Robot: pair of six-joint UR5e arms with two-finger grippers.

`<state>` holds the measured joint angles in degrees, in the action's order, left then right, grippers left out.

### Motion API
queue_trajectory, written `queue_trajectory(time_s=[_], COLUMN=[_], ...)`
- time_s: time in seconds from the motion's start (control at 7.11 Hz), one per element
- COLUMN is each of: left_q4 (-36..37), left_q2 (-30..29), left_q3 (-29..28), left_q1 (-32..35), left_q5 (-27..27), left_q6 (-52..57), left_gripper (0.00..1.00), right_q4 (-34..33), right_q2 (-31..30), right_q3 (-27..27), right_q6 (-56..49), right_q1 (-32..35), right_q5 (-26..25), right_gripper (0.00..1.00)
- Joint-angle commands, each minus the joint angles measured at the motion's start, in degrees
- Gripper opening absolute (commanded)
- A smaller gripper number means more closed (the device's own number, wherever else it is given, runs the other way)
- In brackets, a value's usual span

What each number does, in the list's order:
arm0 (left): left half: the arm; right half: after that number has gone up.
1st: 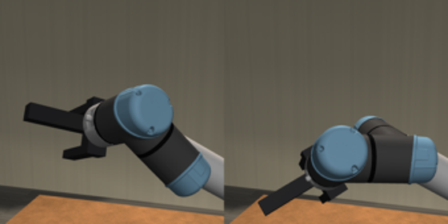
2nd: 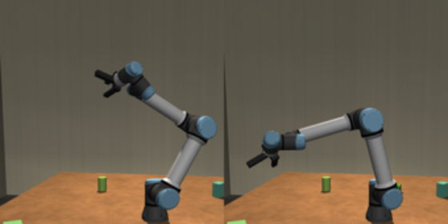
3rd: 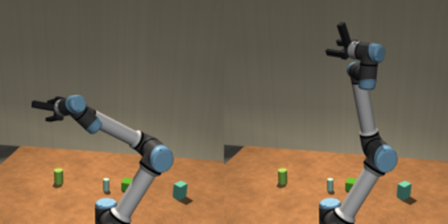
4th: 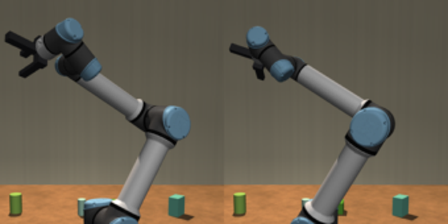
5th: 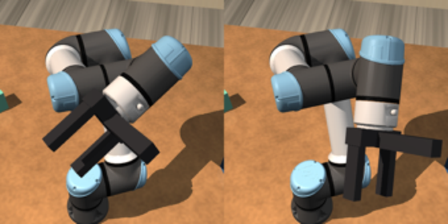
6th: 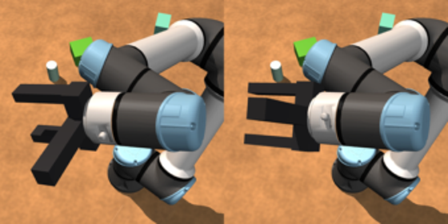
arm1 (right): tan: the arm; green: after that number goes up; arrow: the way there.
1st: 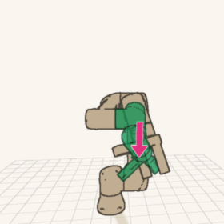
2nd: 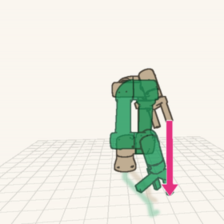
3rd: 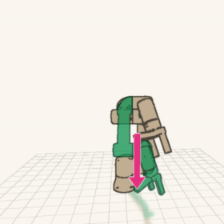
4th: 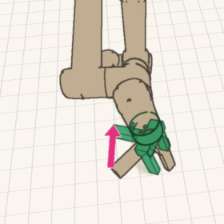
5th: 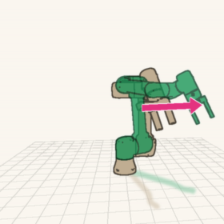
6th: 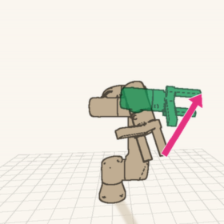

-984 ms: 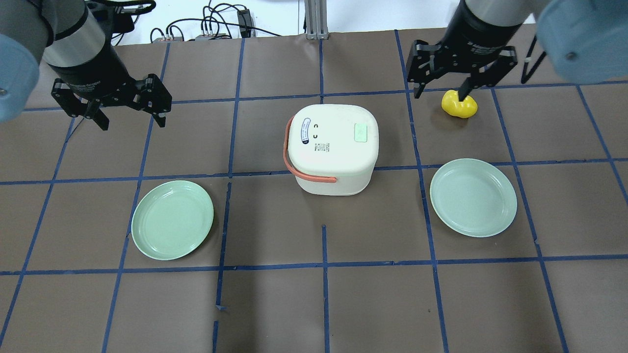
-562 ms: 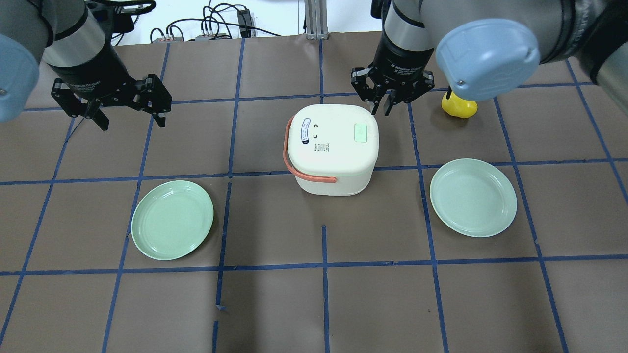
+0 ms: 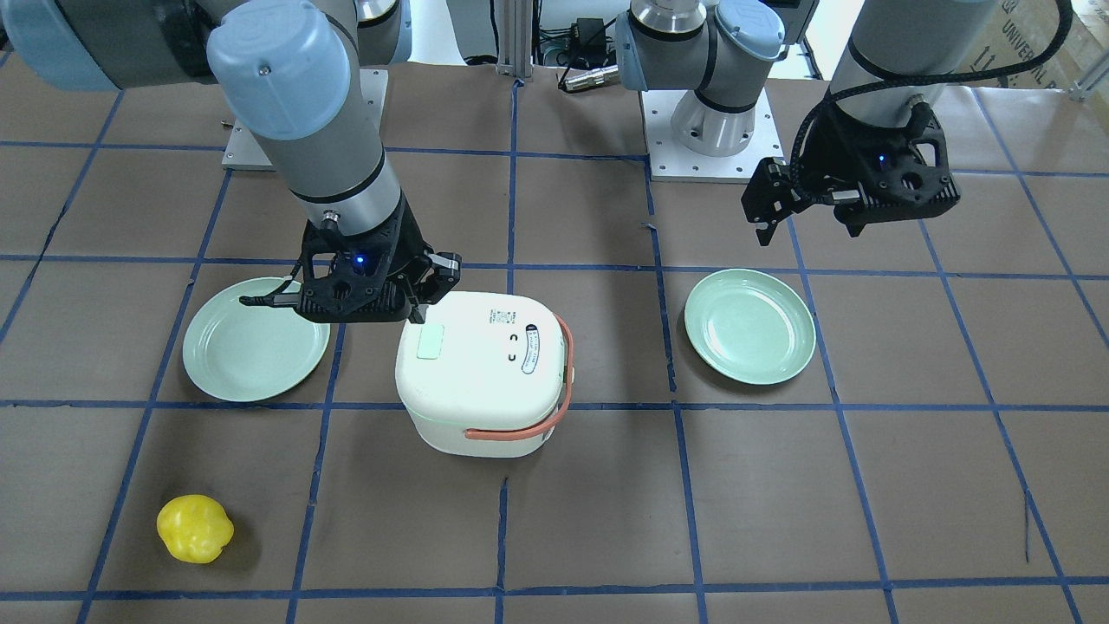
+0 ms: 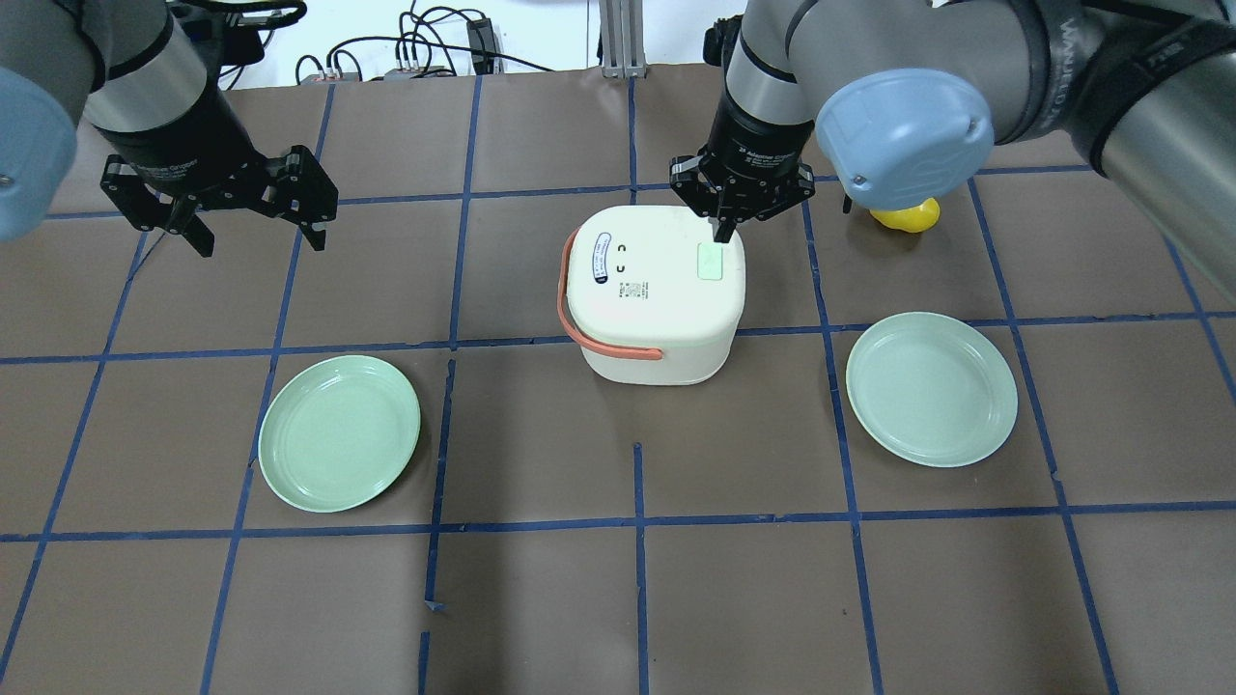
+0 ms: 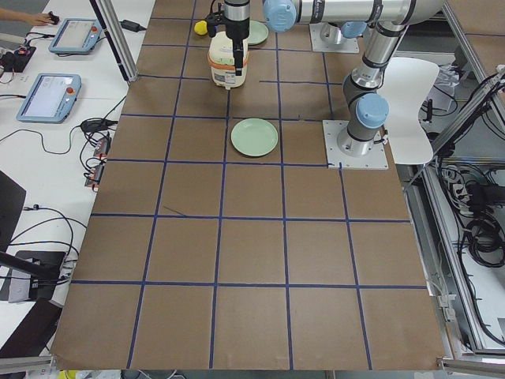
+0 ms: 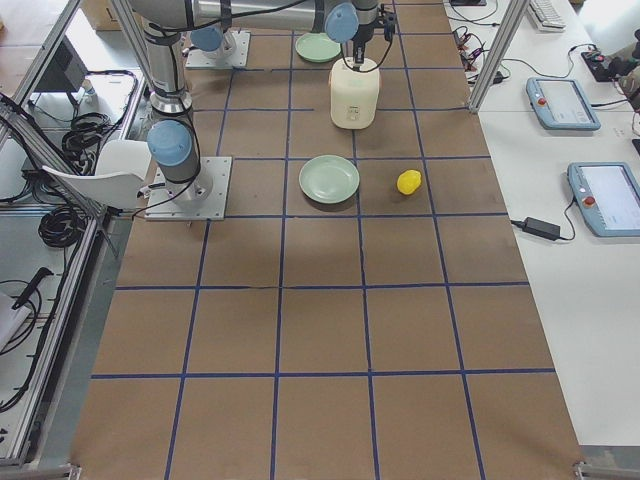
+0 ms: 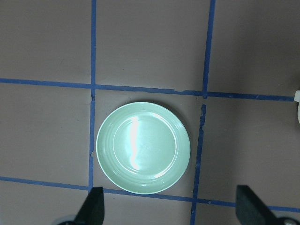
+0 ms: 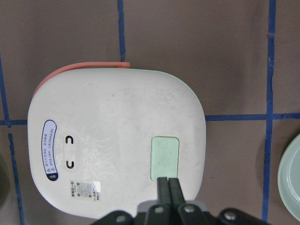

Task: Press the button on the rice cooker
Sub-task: 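Move the right gripper over the rice cooker's green lid button, then press down on the green button with the closed right gripper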

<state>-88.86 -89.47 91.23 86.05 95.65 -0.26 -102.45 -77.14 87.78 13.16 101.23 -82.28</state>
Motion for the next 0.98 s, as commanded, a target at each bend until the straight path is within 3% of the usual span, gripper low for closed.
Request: queue_trajectory(time_s=[0.0,0.84], left_q4=[-0.1,0.0], left_q2=[0.0,0.0], left_q3=[0.0,0.0], left_q1=[0.0,0.0], left_q5=[0.1,0.0], left_q6=[0.0,0.0], left_gripper=[1.00,1.00], right_q4=[-1.3,-2.1], right_q2=[1.5,3.3], right_q3=[0.3,0.9], right_q6=[0.0,0.6], right_q1=[0.0,0.3], right_q5=[0.1,0.2], right_gripper=[0.14,0.15])
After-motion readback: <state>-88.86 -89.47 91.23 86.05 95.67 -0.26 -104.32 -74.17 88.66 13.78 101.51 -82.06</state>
